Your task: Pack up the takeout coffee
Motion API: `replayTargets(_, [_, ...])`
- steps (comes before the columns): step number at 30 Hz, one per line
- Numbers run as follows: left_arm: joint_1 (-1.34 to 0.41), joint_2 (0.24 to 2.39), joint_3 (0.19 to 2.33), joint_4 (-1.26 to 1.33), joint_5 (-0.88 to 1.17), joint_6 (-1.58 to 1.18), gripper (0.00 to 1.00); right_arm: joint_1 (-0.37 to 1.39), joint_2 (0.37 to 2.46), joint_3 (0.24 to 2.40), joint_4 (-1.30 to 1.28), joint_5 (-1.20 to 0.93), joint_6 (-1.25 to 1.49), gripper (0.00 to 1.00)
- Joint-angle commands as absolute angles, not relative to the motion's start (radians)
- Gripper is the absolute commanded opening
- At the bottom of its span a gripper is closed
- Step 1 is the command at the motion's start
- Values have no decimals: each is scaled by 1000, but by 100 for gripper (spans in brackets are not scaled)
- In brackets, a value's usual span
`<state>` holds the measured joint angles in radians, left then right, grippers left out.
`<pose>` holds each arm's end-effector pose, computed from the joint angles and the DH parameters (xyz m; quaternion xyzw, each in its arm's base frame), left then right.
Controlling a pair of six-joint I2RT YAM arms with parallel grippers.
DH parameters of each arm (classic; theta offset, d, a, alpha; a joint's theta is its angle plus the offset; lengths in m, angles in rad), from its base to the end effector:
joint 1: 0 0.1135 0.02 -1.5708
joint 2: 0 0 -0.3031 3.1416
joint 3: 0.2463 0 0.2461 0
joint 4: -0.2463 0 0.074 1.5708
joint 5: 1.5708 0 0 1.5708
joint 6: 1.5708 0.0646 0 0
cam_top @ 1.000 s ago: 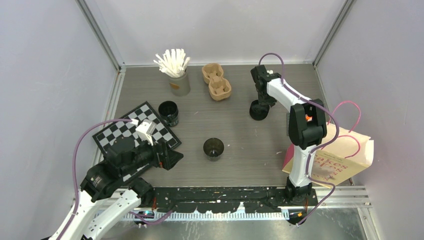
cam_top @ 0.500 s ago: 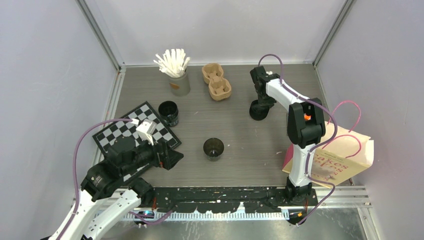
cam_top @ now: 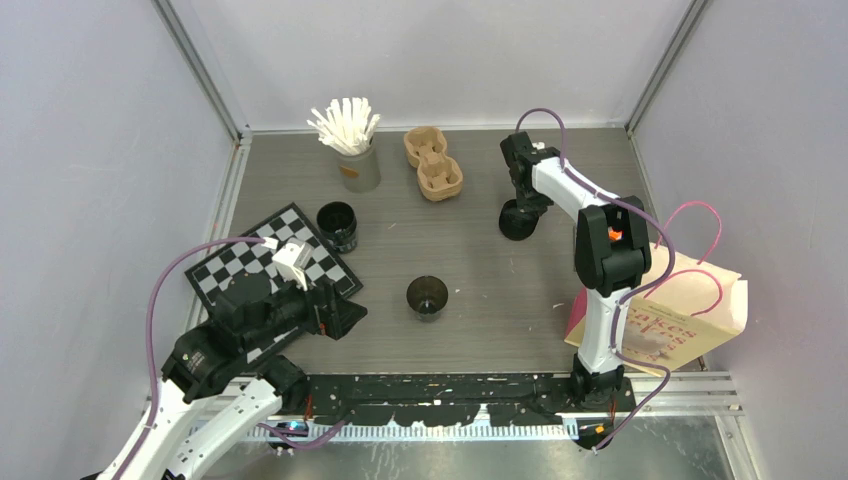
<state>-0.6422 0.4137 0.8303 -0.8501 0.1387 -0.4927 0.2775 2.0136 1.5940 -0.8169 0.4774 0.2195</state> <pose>0.0440 -0.0441 0.3288 0.1000 0.8355 -0.3380 0.4216 0.4269 0.0907 0.2208 0.0115 0.9588 -0.1862 0.2140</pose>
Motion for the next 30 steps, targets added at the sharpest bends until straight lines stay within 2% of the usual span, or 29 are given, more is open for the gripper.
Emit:
replayTargets(1, [-646, 423, 841, -835, 131, -491, 100, 274, 1943, 1632, -830, 505, 223, 10])
replayTargets(7, [-646, 425, 840, -835, 132, -490, 100, 275, 1930, 1667, -851, 506, 229, 9])
replayTargets(13, [-647, 418, 840, -836, 127, -491, 100, 275, 1931, 1686, -863, 492, 222, 0])
replayTargets(30, [-647, 419, 838, -835, 118, -495, 100, 279, 1855, 1710, -904, 449, 268, 1])
